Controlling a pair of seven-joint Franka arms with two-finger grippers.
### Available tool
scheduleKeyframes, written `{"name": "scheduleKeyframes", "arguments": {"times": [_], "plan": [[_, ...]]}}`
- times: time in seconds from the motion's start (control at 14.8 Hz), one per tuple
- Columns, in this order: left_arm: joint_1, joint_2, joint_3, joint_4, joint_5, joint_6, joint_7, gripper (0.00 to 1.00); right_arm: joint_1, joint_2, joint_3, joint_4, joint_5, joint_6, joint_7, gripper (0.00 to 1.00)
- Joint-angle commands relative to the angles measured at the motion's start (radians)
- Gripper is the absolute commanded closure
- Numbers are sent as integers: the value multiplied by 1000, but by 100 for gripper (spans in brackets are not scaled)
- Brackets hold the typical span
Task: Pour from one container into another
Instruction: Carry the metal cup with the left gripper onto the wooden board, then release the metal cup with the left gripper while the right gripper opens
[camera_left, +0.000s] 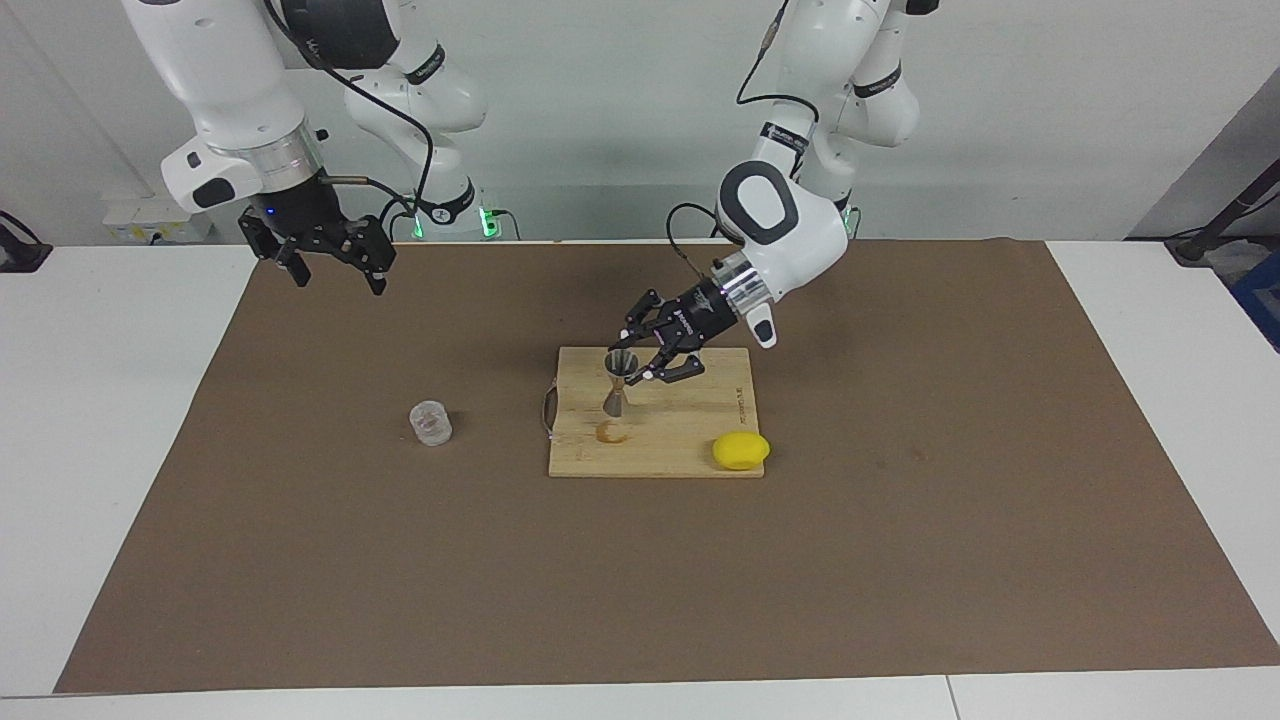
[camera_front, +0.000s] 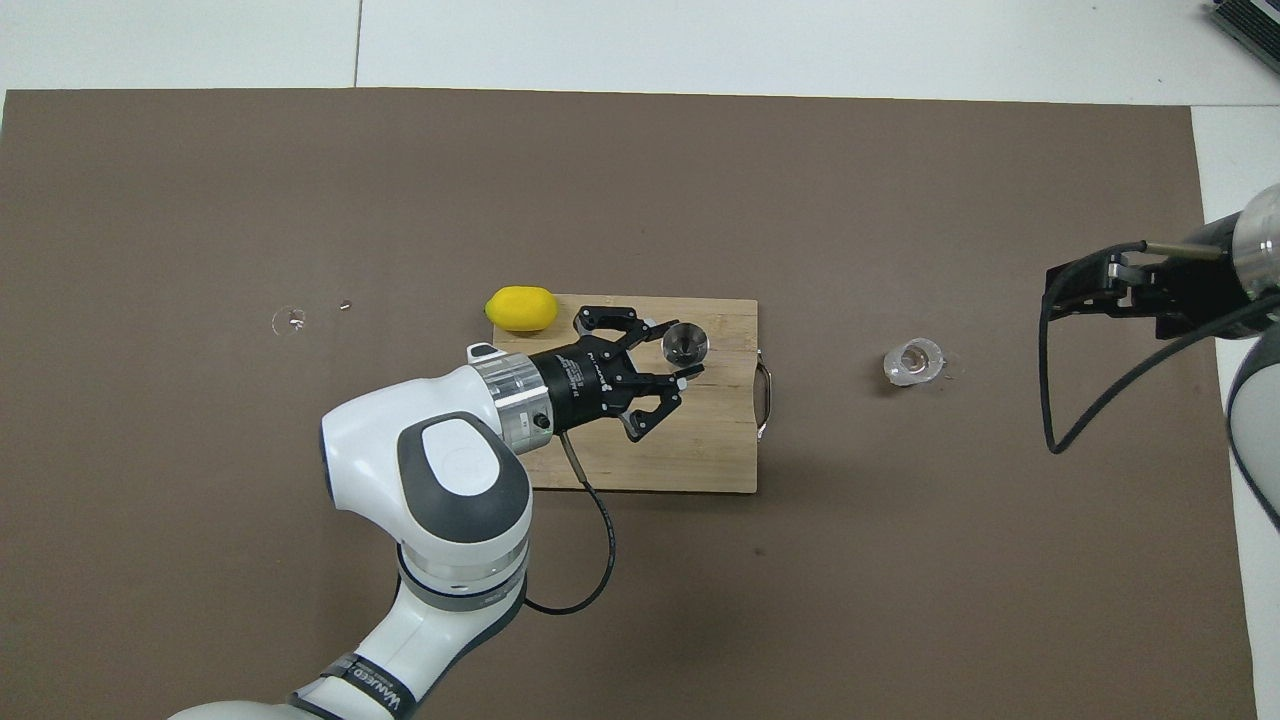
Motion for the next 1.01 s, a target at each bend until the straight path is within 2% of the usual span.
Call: {"name": "scheduleKeyframes", "arguments": {"times": [0.0, 0.54, 0.81, 0.88, 0.95], "plan": [[-43, 92, 16, 80, -22, 48, -9, 100, -20, 2, 0, 6, -11, -20, 12, 0], [-48, 94, 16, 76, -18, 48, -7, 100, -13, -1, 2, -4, -10, -6, 27, 0], [-57, 94, 16, 73, 0, 54, -7, 100, -8, 0, 4, -16, -7, -9, 225, 0], [-57, 94, 16, 73, 5, 55, -9, 97, -8, 5, 5, -24, -4, -7, 288, 0], [-57, 94, 16, 71, 5, 57, -9, 87, -10, 8, 4, -36, 24, 0, 358, 0]]}}
